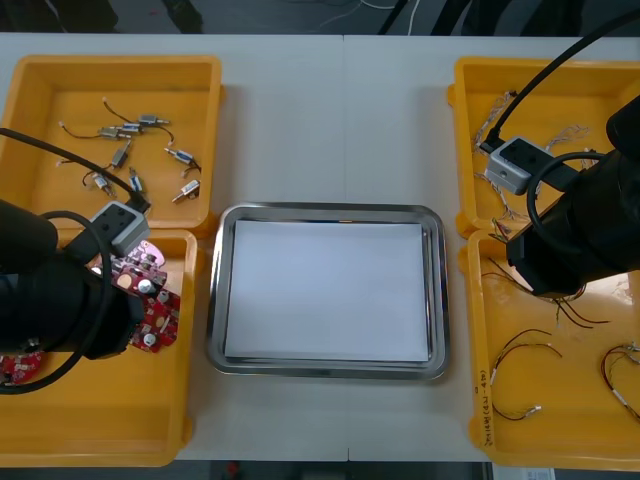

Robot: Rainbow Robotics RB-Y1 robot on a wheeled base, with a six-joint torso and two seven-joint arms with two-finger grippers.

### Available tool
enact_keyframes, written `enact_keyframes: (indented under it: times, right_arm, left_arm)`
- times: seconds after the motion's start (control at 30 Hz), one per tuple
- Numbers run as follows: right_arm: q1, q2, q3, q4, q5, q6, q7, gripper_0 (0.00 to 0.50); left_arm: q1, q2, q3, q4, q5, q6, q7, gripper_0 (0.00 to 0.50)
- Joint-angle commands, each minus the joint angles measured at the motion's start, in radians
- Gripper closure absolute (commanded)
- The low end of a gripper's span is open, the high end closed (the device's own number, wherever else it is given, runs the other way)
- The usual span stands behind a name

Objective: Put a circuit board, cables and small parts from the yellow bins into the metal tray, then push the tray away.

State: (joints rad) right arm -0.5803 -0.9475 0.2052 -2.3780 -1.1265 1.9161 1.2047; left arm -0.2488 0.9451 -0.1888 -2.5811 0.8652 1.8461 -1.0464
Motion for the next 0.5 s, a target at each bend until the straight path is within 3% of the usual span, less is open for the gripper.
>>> enact_keyframes:
  times: [0.03,0.5]
  right_arm:
    - [-0.035,0.001,0.005,-0.009,0.004,0.004,-0.036,0.500]
    - [-0.033,0.003,0.006,-0.009,-0.012,0.004,-0.036,0.500]
  left_arm:
    - [-0.095,-0.062,-0.110,-0.011,-0.068,0.024,0.075,0.500]
    - [-0.245,-0.195,-0.362,0.131,-0.215,0.024,0.264,0.500]
